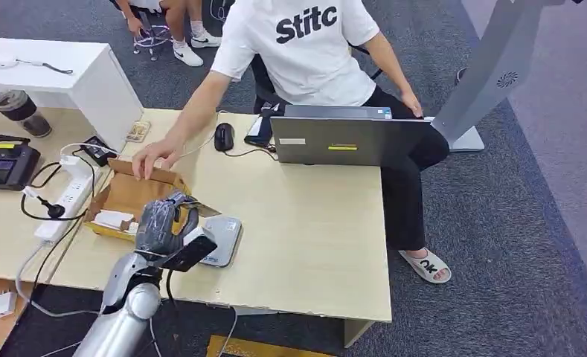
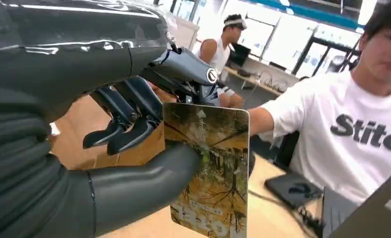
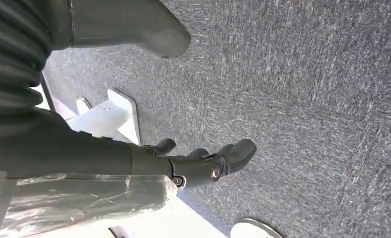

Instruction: Pass the card to the sensor for recognition and then transmit it.

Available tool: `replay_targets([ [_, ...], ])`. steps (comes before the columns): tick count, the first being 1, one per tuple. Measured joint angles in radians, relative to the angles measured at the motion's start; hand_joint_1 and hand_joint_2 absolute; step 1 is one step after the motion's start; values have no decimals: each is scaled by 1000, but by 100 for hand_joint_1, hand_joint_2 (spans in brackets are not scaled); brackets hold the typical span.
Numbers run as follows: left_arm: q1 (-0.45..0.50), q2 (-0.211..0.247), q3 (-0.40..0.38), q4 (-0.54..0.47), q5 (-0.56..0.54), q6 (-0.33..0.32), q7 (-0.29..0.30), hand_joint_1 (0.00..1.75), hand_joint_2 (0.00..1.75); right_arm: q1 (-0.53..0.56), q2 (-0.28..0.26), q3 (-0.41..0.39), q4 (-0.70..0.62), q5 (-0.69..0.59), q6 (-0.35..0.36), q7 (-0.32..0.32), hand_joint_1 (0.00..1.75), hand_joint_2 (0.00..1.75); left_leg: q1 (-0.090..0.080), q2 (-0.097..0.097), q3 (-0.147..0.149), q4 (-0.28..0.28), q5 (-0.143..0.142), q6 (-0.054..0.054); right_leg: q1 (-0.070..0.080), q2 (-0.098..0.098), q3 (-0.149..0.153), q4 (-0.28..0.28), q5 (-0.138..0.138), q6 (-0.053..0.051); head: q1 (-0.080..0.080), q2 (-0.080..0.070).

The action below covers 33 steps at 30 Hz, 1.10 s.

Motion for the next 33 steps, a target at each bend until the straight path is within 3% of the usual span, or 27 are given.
replay_targets([
  [33, 41, -3, -13, 140, -73, 29, 48, 175, 175, 1, 13, -19, 0, 37, 18, -1, 0, 175, 0, 0, 0, 0, 0, 0, 0, 0, 1, 0, 0, 0, 0, 0],
])
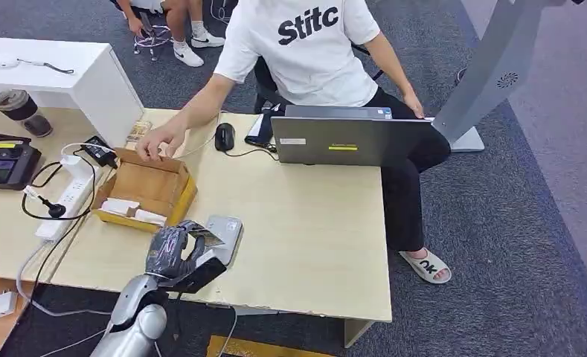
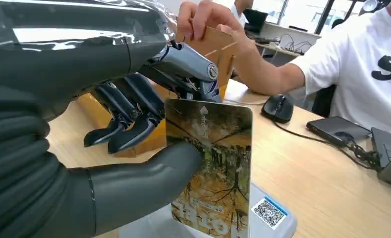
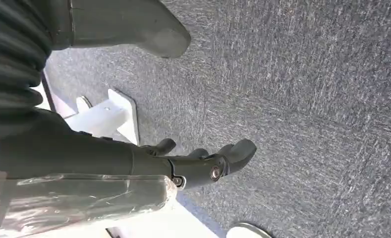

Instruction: Pass the card to the sensor for recognition and then transmit it.

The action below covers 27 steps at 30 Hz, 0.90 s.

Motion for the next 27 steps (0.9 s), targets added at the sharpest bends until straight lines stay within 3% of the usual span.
replay_targets([
  [10, -1, 9, 9, -3, 0, 62, -5, 175, 175, -1, 0, -10, 0, 9, -2, -7, 0, 175, 0, 0, 0, 0, 0, 0, 0, 0, 0, 0, 0, 0, 0, 0],
  [13, -5, 18, 19, -51, 9, 72, -7, 175, 175, -1, 0, -14, 0, 16, -3, -8, 0, 175, 0, 0, 0, 0, 0, 0, 0, 0, 0, 0, 0, 0, 0, 0],
  [20, -69, 76, 51, -166, -25, 62, 2, 175, 175, -1, 0, -17, 0, 36, -2, -2, 0, 175, 0, 0, 0, 0, 0, 0, 0, 0, 0, 0, 0, 0, 0, 0],
  [27, -94, 117, 65, -185, -72, 60, 21, 175, 175, -1, 0, -18, 0, 52, -2, 1, 0, 175, 0, 0, 0, 0, 0, 0, 0, 0, 0, 0, 0, 0, 0, 0],
])
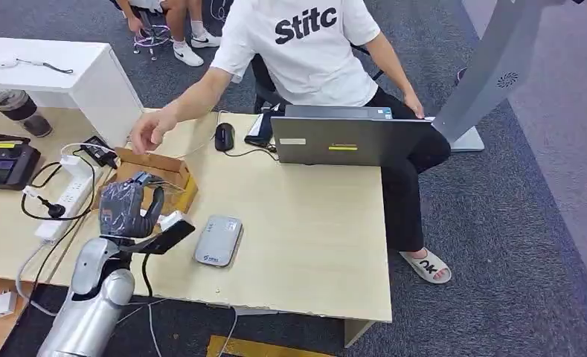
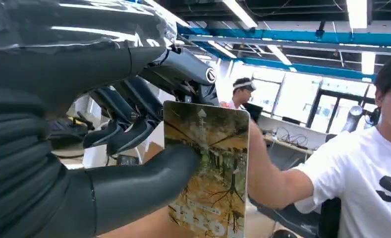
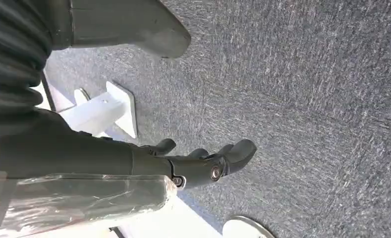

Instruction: Pass the card to the sensor for recognition and then transmit it.

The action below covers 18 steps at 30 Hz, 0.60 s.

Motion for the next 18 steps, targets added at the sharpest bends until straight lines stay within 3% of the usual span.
replay_targets([
  [12, -48, 38, 43, 0, 35, -12, 16, 175, 175, 0, 0, -24, 0, -2, -5, -2, 0, 175, 0, 0, 0, 0, 0, 0, 0, 1, 0, 0, 0, 0, 0, 0],
  [13, -50, 40, 45, 0, 35, -12, 16, 143, 175, 0, 0, -24, 0, 0, -5, -2, 0, 175, 0, 0, 0, 0, 0, 0, 0, 1, 0, 0, 0, 0, 0, 0],
  [14, -52, 42, 48, 0, 35, -12, 16, 0, 175, 0, 0, -25, 0, 0, -5, -2, 0, 175, 0, 0, 0, 0, 0, 0, 0, 1, 0, 0, 0, 0, 0, 0],
  [18, -52, 40, 55, 0, 37, 13, 16, 0, 175, 0, 0, -31, 0, 1, -10, -2, 0, 175, 0, 0, 0, 0, 0, 0, 0, 1, 0, 0, 0, 0, 0, 0],
])
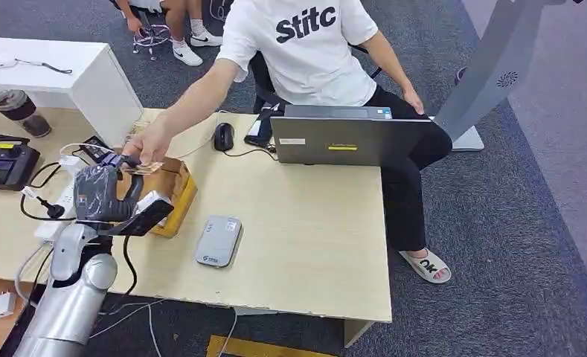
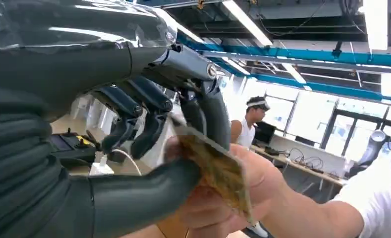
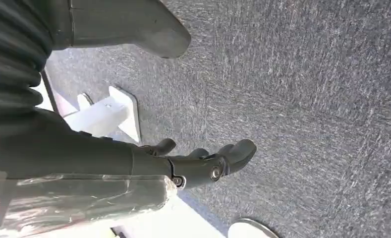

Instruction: Pass the card to the sensor for recognition and then transmit it.

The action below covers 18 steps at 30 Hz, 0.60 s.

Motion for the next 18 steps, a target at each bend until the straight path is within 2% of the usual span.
replay_targets([
  [11, 0, -3, 12, 0, 5, 18, 3, 0, 175, 0, 0, -9, 0, 0, -6, 0, 0, 175, 0, 0, 0, 0, 0, 0, 0, 0, 0, 0, 0, 0, 0, 0],
  [16, 10, -3, 29, -5, 61, 29, -8, 0, 175, 1, 0, -14, 0, -2, -10, 0, 0, 175, 0, 0, 0, 0, 0, 0, 0, 0, 0, 0, 0, 0, 0, 0],
  [18, 25, 0, 38, -21, 95, -2, -17, 0, 175, 4, 0, -19, 0, -2, -10, 2, 0, 175, 0, 0, 0, 0, 0, 0, 0, 0, 0, 0, 0, 0, 0, 0],
])
